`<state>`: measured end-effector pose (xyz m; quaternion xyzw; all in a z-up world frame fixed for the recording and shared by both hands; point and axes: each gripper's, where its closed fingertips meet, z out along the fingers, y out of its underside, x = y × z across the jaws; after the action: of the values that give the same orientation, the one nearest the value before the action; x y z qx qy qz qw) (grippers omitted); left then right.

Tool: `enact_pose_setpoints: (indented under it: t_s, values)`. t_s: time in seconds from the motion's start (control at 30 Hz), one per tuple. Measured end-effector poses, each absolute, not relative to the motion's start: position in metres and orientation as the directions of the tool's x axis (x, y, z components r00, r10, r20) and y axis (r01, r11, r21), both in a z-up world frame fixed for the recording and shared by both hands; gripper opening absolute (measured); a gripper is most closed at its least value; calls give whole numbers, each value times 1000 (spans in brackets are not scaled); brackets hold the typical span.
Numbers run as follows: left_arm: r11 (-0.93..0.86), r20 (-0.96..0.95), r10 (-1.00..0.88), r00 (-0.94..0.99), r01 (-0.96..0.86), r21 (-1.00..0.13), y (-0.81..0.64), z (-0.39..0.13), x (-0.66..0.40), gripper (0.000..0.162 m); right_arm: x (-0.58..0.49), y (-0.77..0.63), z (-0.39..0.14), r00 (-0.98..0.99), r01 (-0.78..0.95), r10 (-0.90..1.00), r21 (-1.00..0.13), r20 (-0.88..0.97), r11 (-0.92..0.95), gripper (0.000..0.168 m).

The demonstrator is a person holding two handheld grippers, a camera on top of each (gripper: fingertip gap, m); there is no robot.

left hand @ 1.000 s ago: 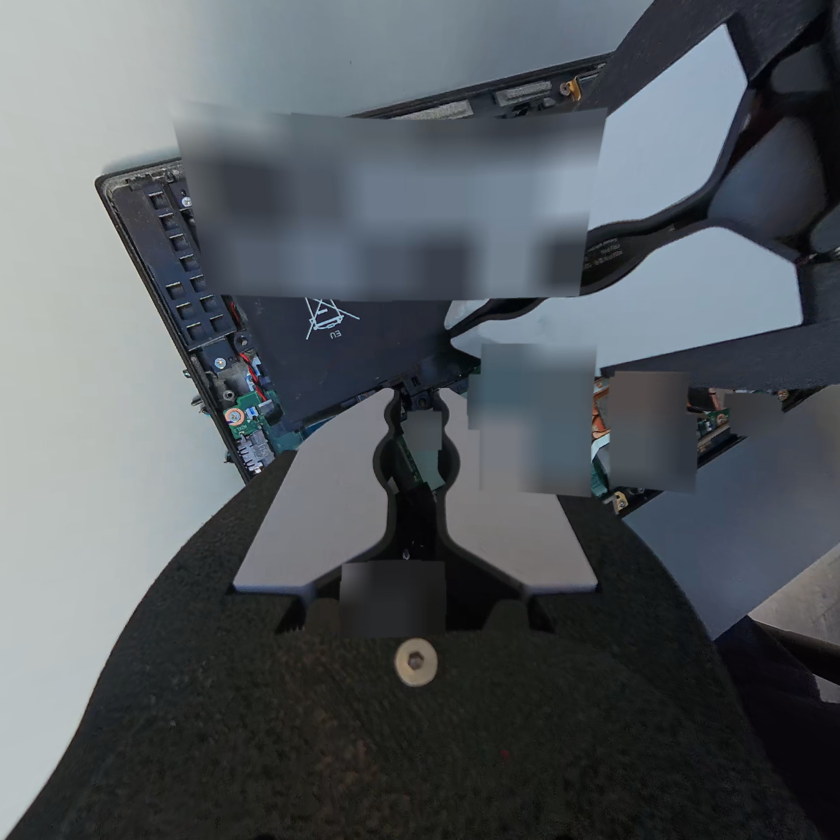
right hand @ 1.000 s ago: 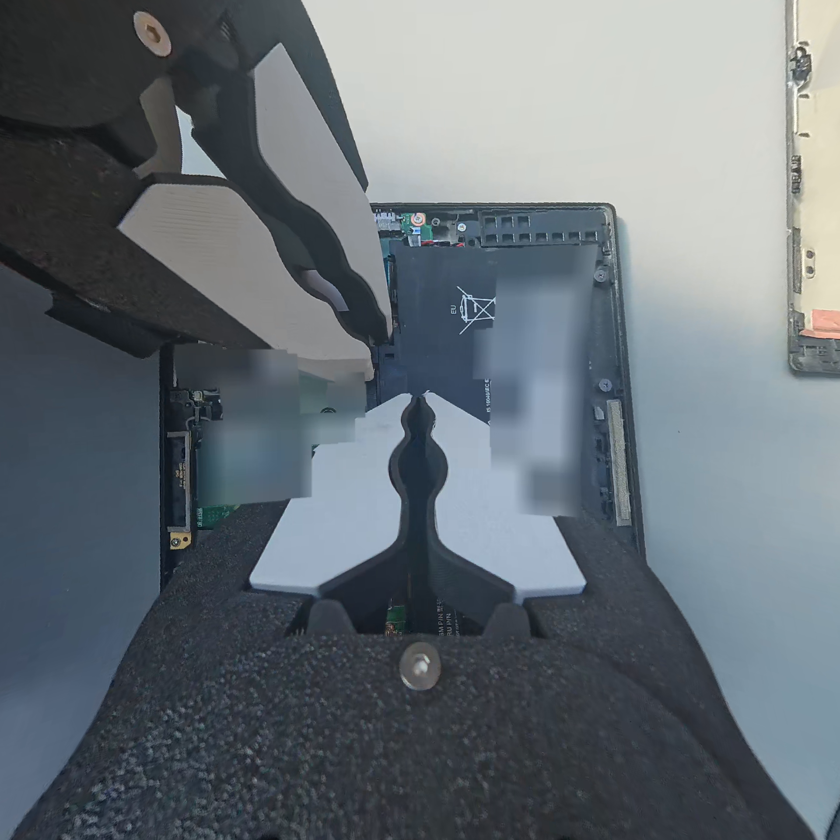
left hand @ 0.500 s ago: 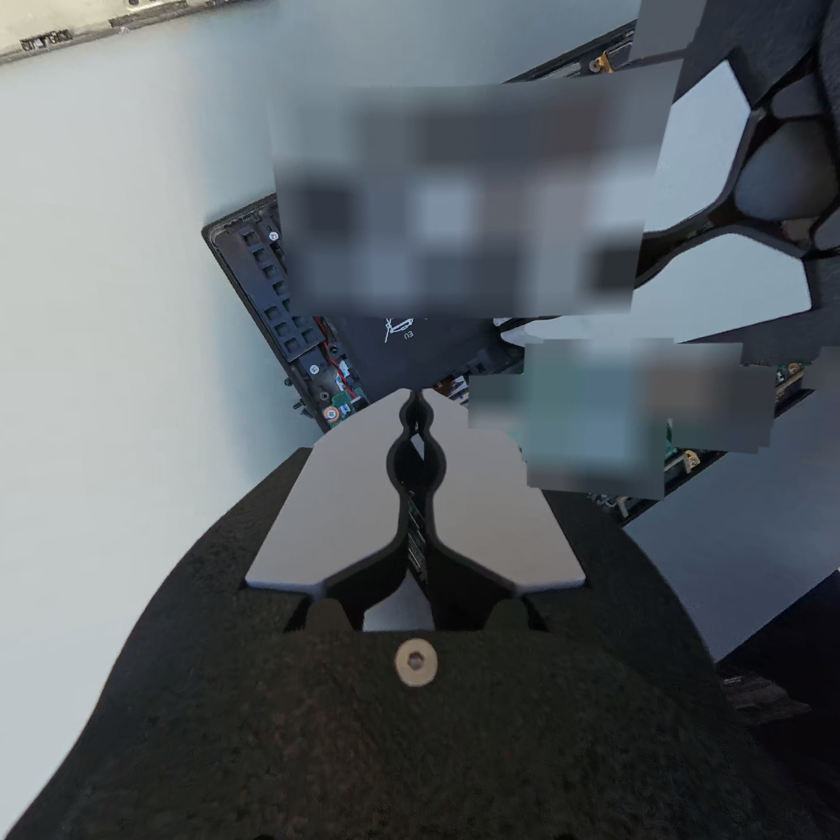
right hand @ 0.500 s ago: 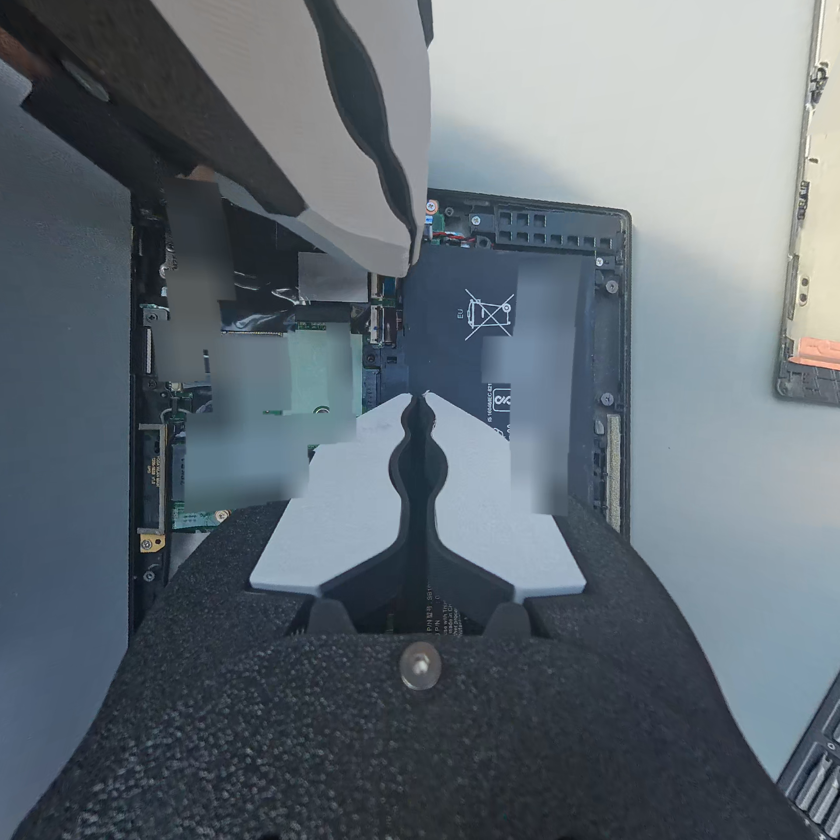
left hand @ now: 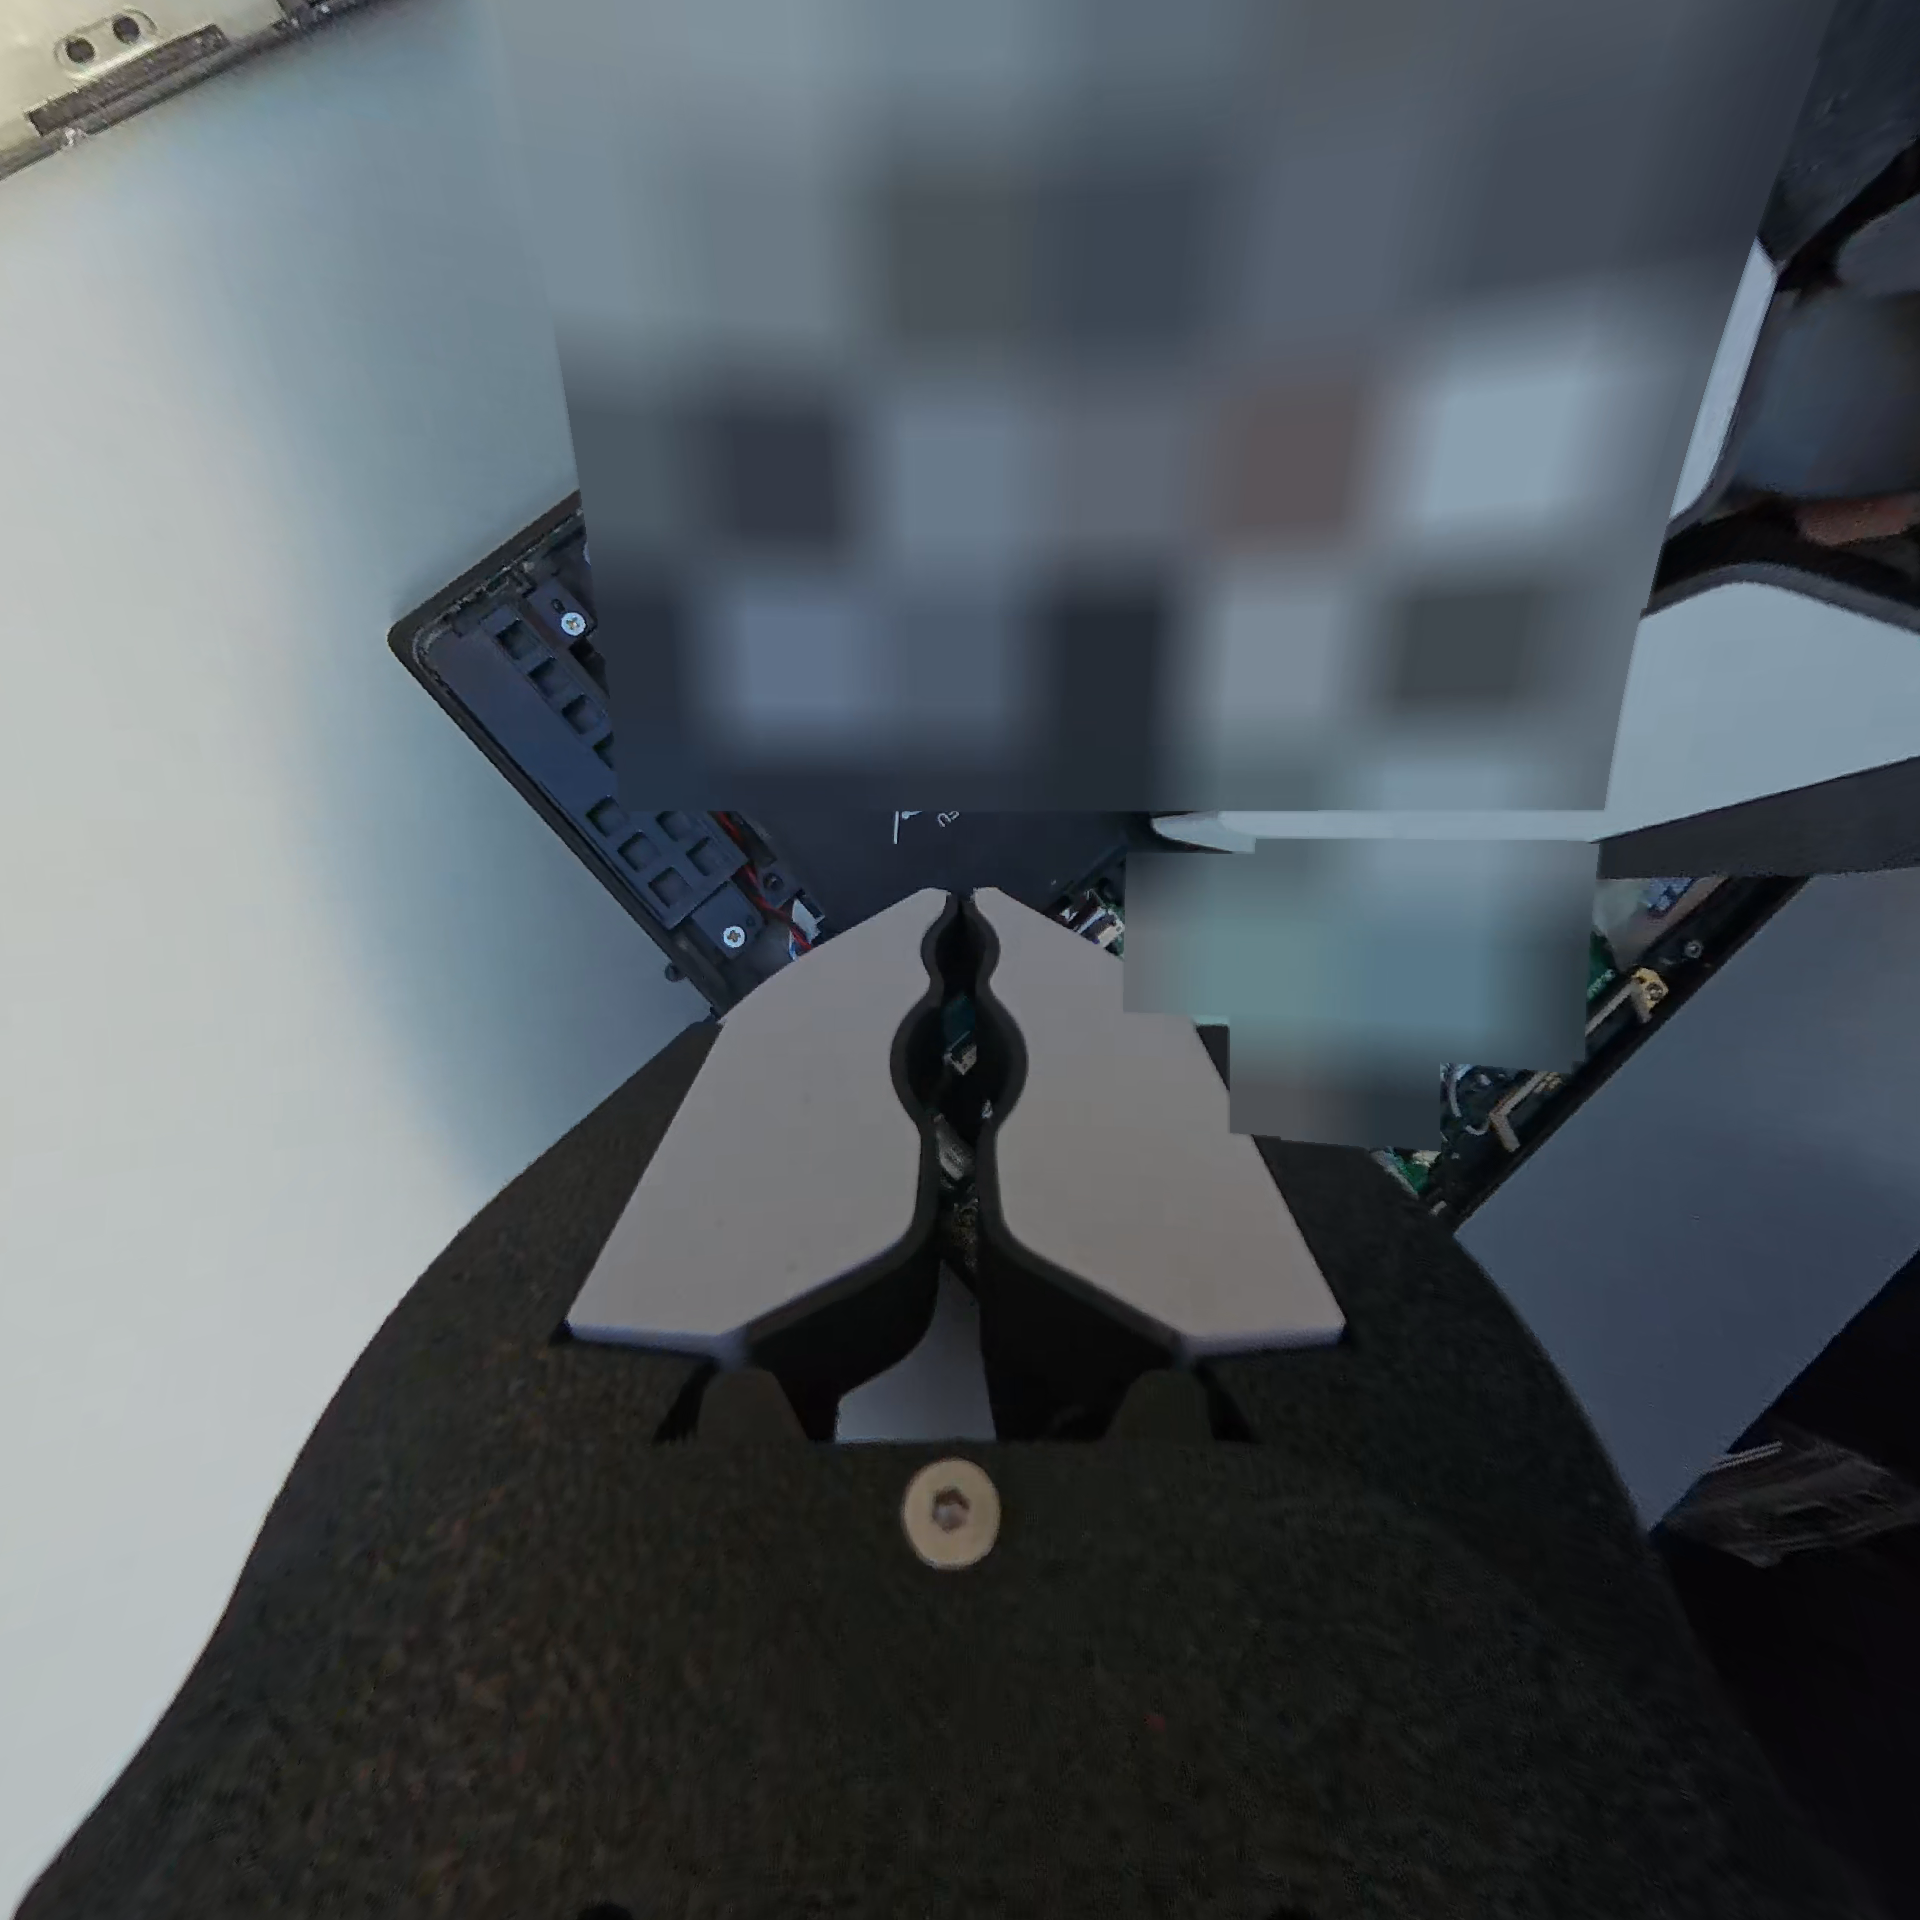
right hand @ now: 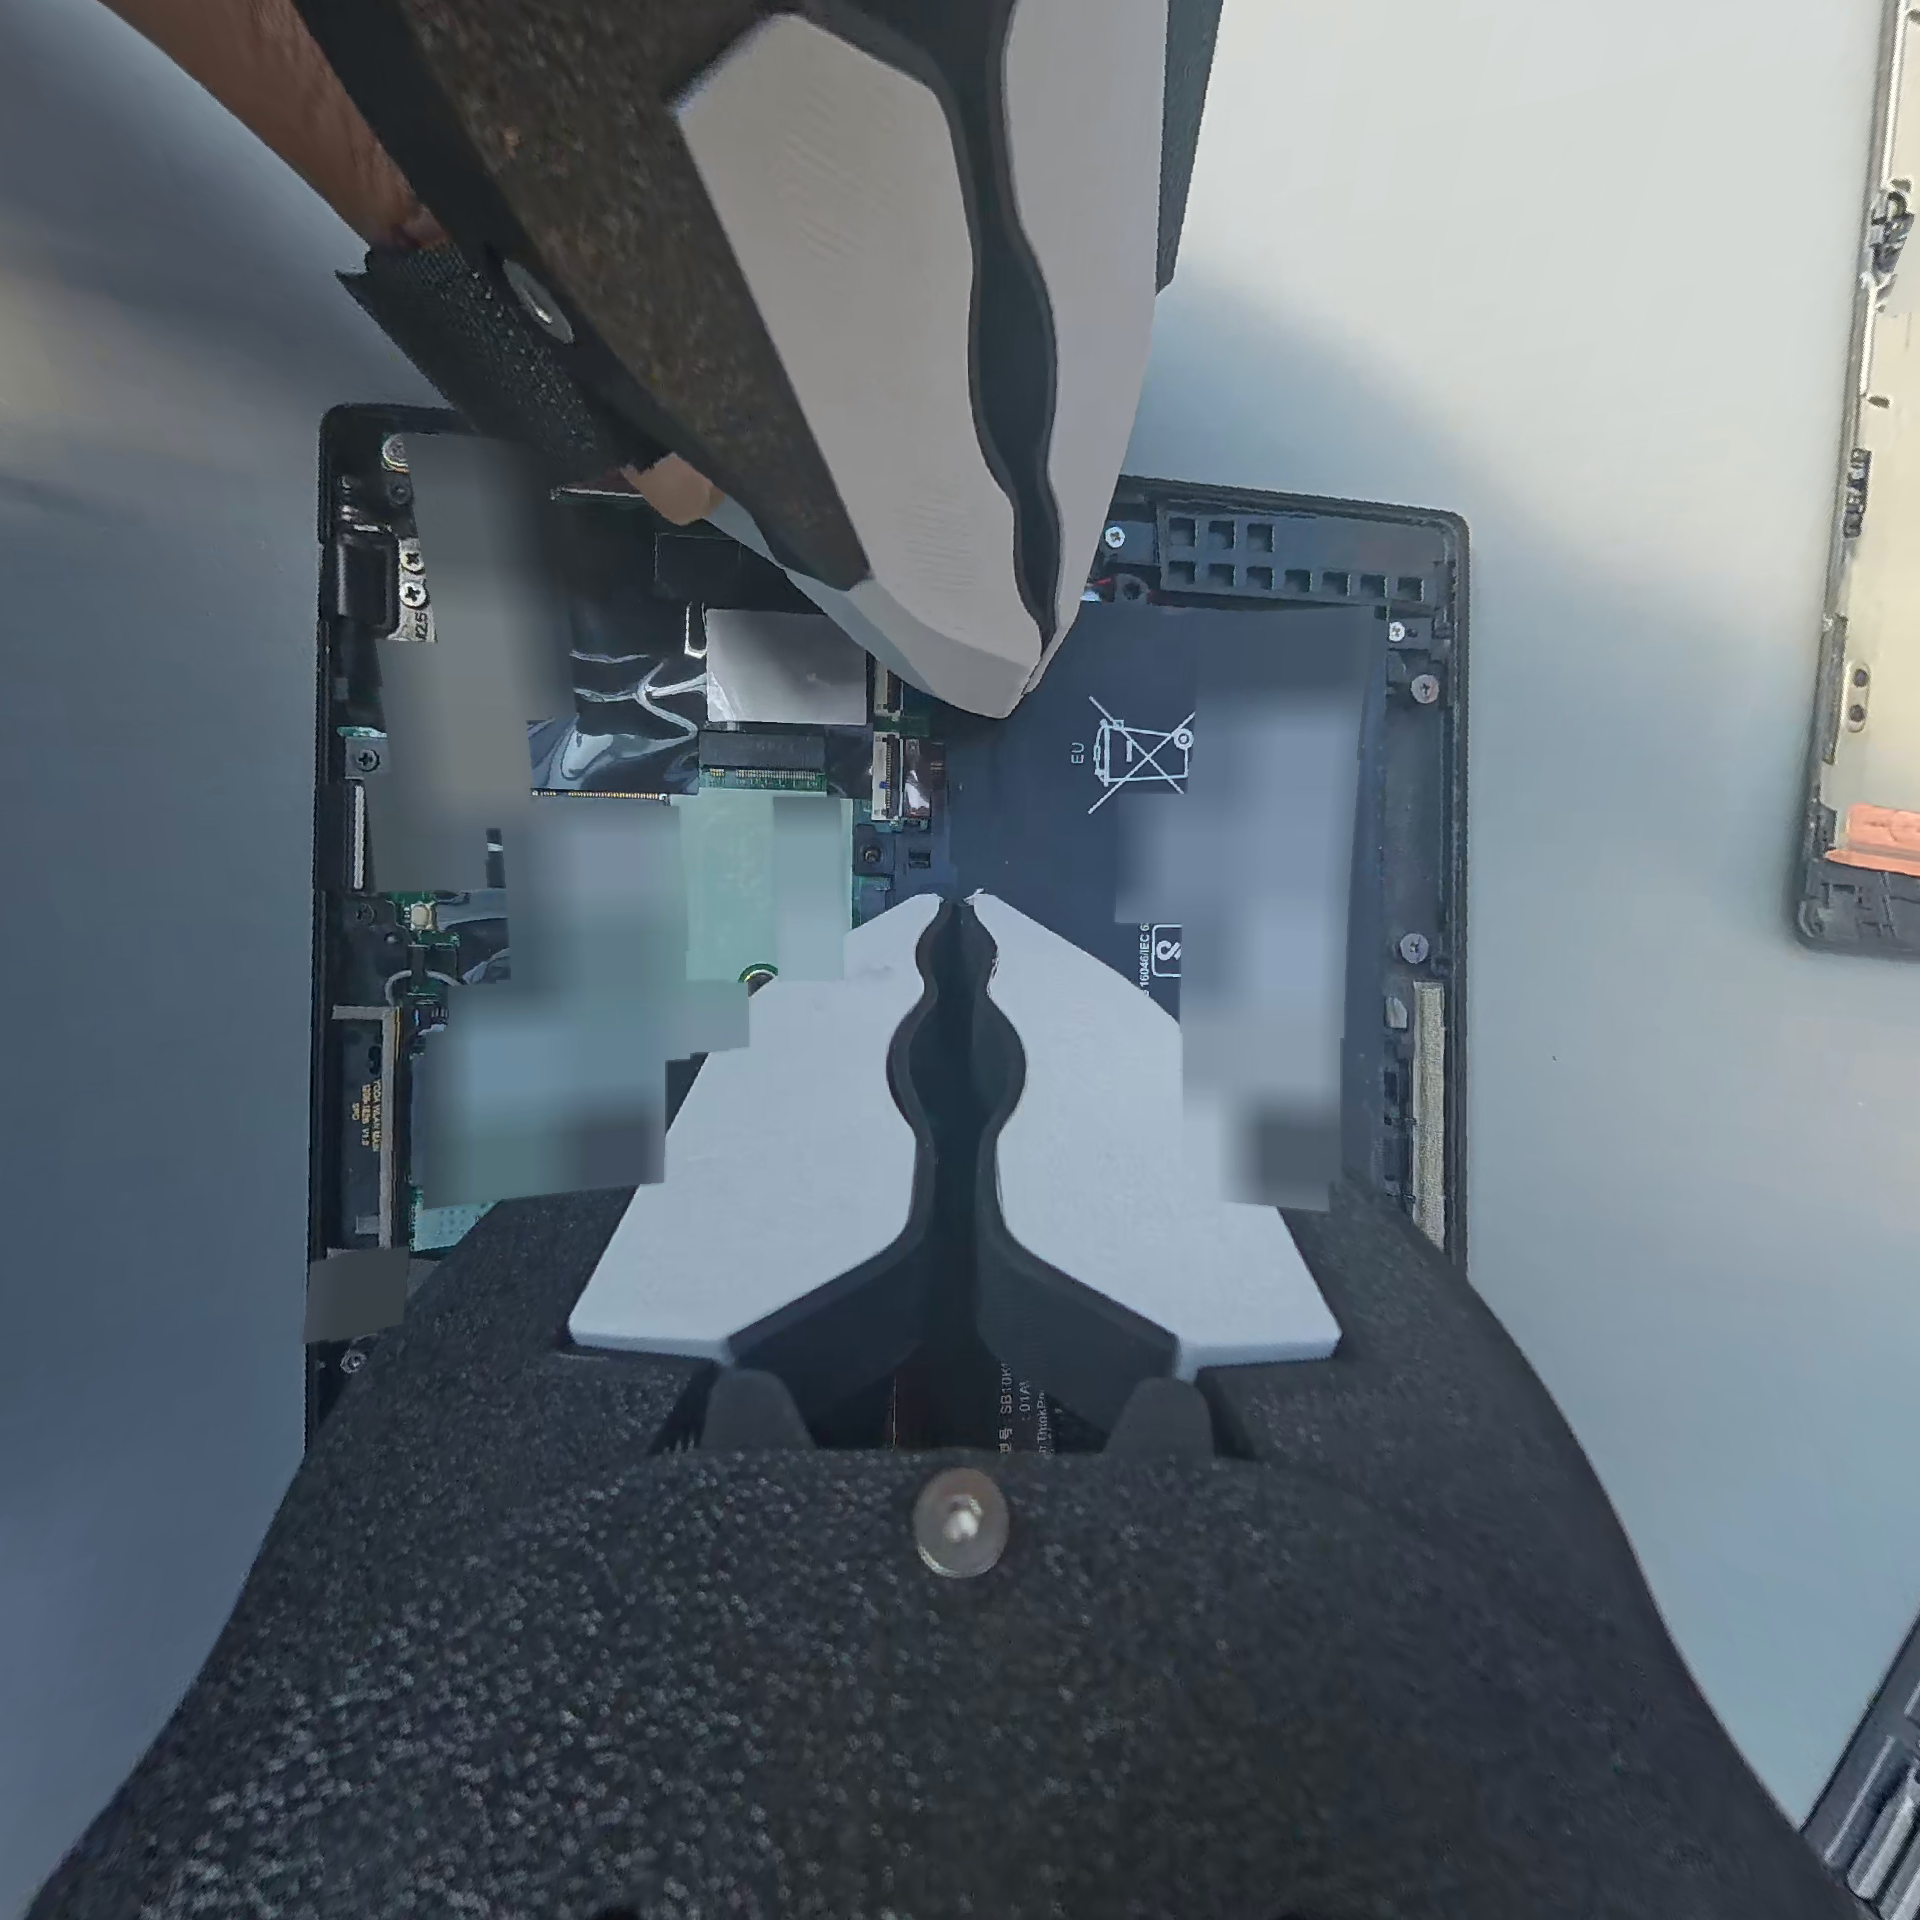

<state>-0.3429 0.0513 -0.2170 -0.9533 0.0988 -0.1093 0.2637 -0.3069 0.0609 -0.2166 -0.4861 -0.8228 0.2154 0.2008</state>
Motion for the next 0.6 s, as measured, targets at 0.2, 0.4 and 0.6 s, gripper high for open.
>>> enact_pose_setpoints:
  t_s: [0.2,0.4,0.6]
  values:
    - [-839,166,-241,956,-119,-532,51,-217,-343,0,-308,61,-215,-456,716,876,-520,157,466,0]
    - [-815,218,-191,957,-31,-579,46,-204,-350,0,-305,66,-200,-396,717,909,-576,128,393,0]
    - [-789,244,-105,964,69,-611,29,-189,-373,0,-310,57,-208,-412,719,904,-568,116,401,0]
